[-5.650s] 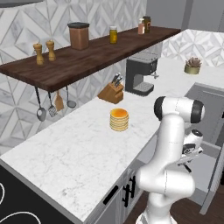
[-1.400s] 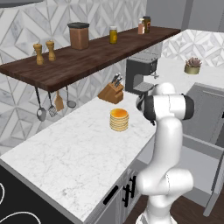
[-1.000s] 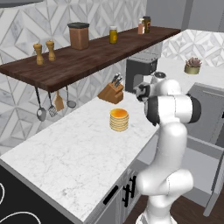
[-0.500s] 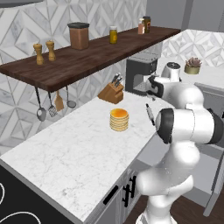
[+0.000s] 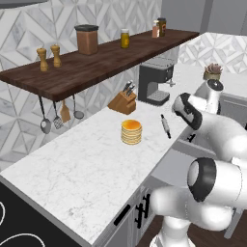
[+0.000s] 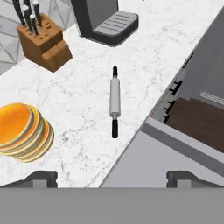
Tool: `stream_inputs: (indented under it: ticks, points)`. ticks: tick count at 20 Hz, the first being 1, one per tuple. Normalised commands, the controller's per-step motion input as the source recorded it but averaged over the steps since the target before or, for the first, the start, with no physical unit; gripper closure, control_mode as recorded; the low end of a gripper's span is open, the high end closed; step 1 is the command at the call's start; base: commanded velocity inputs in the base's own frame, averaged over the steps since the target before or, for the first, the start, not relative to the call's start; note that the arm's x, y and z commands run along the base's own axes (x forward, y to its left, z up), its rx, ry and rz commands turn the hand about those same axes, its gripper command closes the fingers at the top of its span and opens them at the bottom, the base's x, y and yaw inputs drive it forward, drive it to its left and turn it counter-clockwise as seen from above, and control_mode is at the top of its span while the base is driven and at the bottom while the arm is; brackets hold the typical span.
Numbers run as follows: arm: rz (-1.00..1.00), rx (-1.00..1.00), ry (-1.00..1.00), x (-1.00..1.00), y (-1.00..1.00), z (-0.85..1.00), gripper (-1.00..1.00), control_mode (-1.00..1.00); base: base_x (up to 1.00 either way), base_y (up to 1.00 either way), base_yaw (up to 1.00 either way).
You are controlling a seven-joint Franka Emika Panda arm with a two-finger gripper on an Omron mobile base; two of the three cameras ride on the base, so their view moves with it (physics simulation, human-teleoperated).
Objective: Pick the rolling pin from the drawer and place it on the counter.
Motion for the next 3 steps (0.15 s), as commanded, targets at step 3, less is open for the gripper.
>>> stream_inputs:
  ticks: [3]
  points:
    - [0.05,0.0,-0.29,-0.82,0.17,0.2,-1.0,-1.0,0.0,0.0,0.0]
